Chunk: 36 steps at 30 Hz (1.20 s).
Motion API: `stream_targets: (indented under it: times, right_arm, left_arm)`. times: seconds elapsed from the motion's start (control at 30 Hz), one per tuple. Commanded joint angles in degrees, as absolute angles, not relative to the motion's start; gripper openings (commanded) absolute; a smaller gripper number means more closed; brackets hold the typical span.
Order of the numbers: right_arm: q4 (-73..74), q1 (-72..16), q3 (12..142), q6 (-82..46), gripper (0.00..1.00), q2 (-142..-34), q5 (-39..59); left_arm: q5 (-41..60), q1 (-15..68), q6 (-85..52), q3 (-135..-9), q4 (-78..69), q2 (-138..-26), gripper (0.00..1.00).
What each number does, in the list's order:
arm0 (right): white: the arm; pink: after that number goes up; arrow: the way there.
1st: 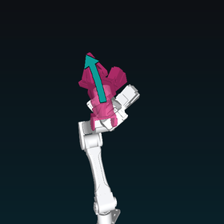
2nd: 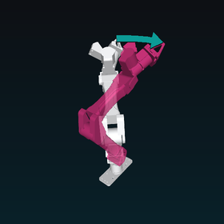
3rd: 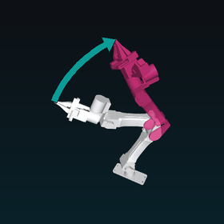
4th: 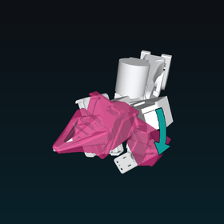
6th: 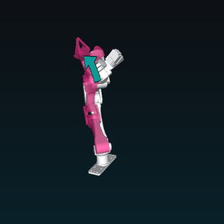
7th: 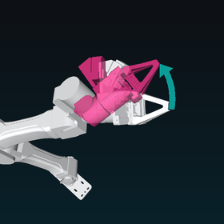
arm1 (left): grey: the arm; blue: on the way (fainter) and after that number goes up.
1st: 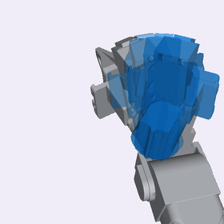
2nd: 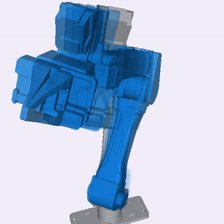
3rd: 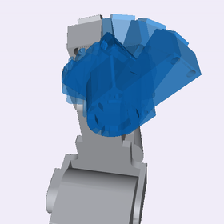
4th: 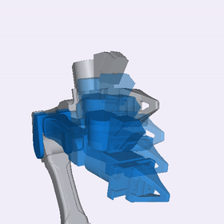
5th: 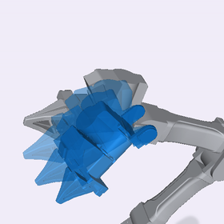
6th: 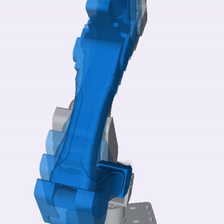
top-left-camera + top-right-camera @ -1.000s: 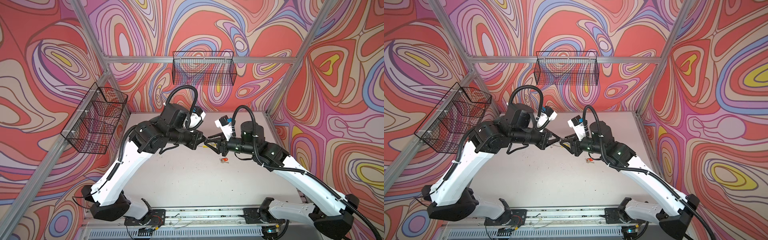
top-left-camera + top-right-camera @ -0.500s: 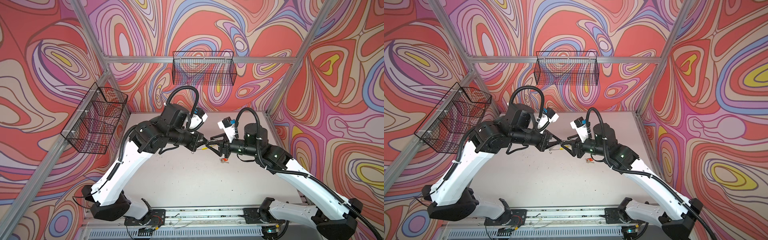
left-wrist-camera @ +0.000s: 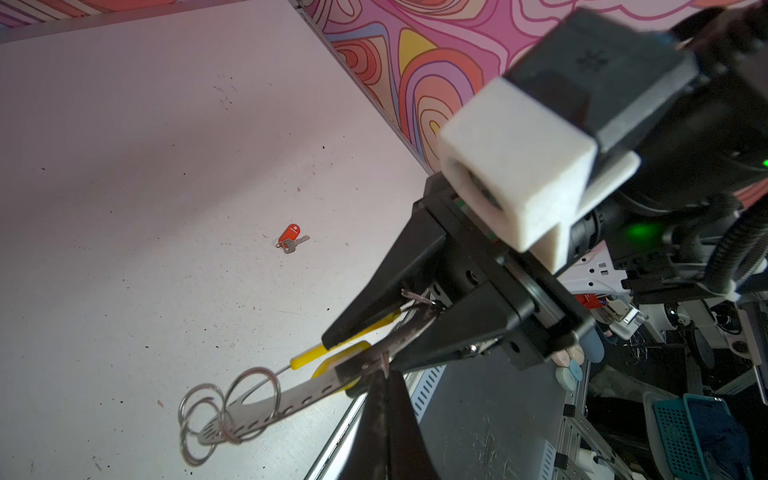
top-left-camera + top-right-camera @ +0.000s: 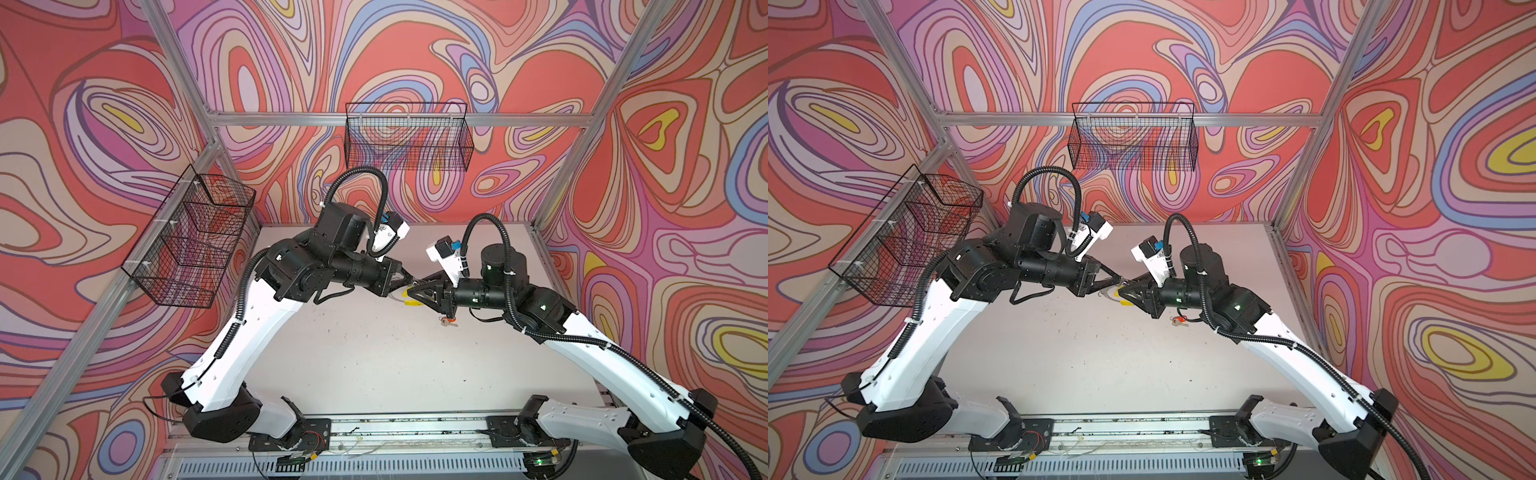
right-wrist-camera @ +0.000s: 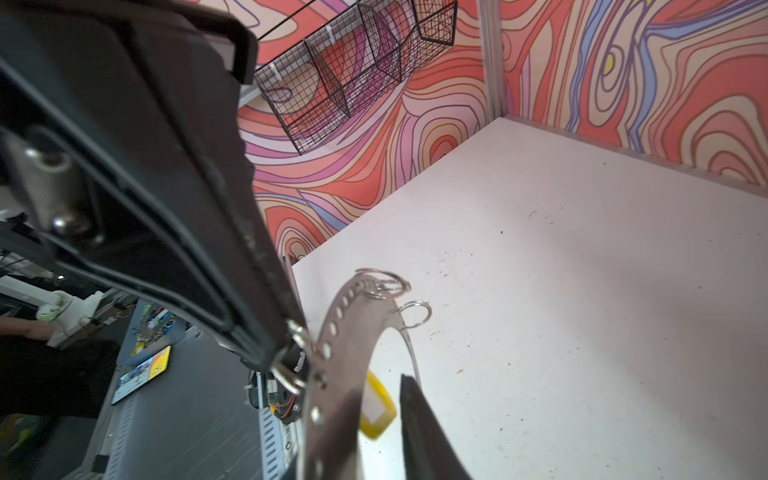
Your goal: Put the keys on the keyring
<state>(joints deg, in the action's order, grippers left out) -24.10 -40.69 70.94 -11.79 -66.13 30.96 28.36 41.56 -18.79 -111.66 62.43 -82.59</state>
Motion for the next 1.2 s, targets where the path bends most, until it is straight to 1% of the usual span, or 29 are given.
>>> stream_targets:
  times: [0.0,0.03,0.07,0.1,0.13,0.17,0.23,0.27,0.3,0.33,0.37,0.47,0.53,0.63,0.7,0.77,0.83,0.93,1.0,1.17]
  right_arm:
    - [-23.21,-40.36,72.47,-11.43,0.08,-66.45,31.04]
    - [-23.10,-40.34,72.59,-11.40,0.03,-66.45,30.95]
    - [-22.89,-40.34,72.60,-11.34,0.00,-66.36,30.95]
    - [-22.79,-40.34,72.69,-11.13,0.00,-66.19,30.62]
    - [-22.68,-40.35,72.78,-10.67,0.00,-65.95,29.63]
    - [-23.00,-40.34,72.94,-9.46,0.00,-65.63,27.87]
    - [-23.24,-40.34,72.44,-5.75,0.00,-64.99,23.30]
    - [-22.99,-40.34,71.95,-3.26,0.00,-64.63,20.33]
    - [-22.75,-40.43,71.65,-0.82,0.00,-64.37,18.02]
    - [-21.67,-40.56,70.89,2.03,0.00,-64.04,15.23]
    - [-19.51,-40.73,69.42,4.84,0.00,-63.37,11.80]
    - [-11.11,-42.87,64.07,13.47,0.00,-61.67,2.12]
    - [-6.36,-46.08,61.40,20.50,0.00,-61.71,-5.36]
    - [-5.02,-49.63,61.41,30.78,0.00,-65.51,-13.01]
    - [-3.69,-53.70,61.14,38.63,0.00,-68.37,-20.56]
    - [1.84,-58.69,58.40,49.50,0.00,-69.98,-29.06]
    - [8.01,-61.54,54.90,57.31,0.00,-70.09,-31.97]
    - [13.83,-64.06,51.31,64.61,0.00,-68.53,-34.00]
    - [18.65,-65.49,47.67,69.05,0.00,-66.87,-34.15]
    - [29.22,-69.35,39.92,79.89,0.00,-64.56,-33.80]
  left_arm:
    - [31.72,41.10,-19.24,-110.60,61.32,-81.08,0.00]
    - [31.58,40.82,-19.54,-110.19,60.82,-81.00,0.00]
    - [31.54,40.47,-20.11,-109.52,60.17,-80.78,0.00]
    - [31.54,39.99,-20.74,-108.91,59.50,-80.51,0.00]
    - [31.49,39.33,-21.40,-108.15,58.95,-80.17,0.06]
    - [31.54,38.55,-21.93,-107.50,58.57,-79.79,0.13]
    - [31.96,36.34,-23.60,-105.20,56.33,-78.06,0.23]
    - [32.37,34.63,-25.07,-103.10,54.01,-76.64,0.32]
    - [32.71,32.91,-26.50,-100.96,51.93,-75.12,0.38]
    - [33.40,30.34,-28.68,-98.41,49.54,-73.55,0.43]
    - [34.25,27.38,-31.21,-95.84,47.57,-72.16,0.45]
    - [39.06,18.17,-38.60,-88.25,41.79,-69.29,0.47]
    - [43.08,14.25,-41.83,-83.94,37.58,-68.56,0.48]
    - [47.41,12.86,-43.44,-81.36,34.31,-70.51,0.48]
    - [50.85,12.49,-44.47,-79.54,30.29,-72.23,0.48]
    - [53.80,11.86,-46.67,-76.35,24.27,-73.69,0.49]
    - [56.94,10.83,-47.89,-73.97,19.75,-75.30,0.49]
    - [58.15,9.20,-45.31,-72.48,20.29,-77.44,0.50]
    - [59.13,8.64,-42.46,-71.96,21.51,-78.29,0.50]
    - [66.35,8.61,-37.88,-70.04,21.76,-79.80,0.52]
